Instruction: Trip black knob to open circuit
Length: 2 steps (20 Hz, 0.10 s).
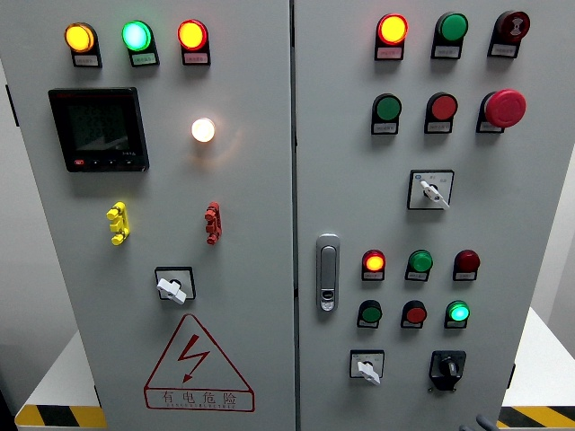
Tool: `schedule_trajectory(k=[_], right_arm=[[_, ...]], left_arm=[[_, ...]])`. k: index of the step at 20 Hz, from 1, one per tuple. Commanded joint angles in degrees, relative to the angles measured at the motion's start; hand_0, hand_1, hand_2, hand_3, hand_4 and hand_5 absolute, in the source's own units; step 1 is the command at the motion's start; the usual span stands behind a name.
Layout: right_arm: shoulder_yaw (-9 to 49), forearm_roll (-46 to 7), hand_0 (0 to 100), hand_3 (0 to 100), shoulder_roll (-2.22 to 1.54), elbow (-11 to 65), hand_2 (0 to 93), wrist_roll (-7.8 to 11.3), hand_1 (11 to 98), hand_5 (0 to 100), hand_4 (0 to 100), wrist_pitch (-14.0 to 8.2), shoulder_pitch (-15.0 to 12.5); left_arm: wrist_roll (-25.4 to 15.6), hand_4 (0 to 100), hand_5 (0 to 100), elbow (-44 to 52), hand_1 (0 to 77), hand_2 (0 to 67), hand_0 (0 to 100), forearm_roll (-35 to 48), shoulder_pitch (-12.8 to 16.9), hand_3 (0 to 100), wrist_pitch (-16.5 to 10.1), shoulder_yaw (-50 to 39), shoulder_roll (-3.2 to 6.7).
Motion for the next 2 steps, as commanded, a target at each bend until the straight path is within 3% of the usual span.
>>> schedule_trajectory(k=[1, 2], right_arm=[[0.0, 0.0, 100, 20, -0.04, 0.0, 3.3, -0.09, 44.3, 29, 13, -0.2, 0.0], [-0.1, 0.0, 100, 20, -0.04, 0.0, 3.3, -0.09, 44.3, 29, 13, -0.3, 0.0]], left_arm=[[0.0, 10, 9, 0.0, 0.0, 19.5, 0, 0.0, 0.0, 26, 0.0, 0.0, -0.04], [0.0, 10, 9, 0.0, 0.0, 19.5, 0, 0.0, 0.1, 26, 0.0, 0.0, -0.04]])
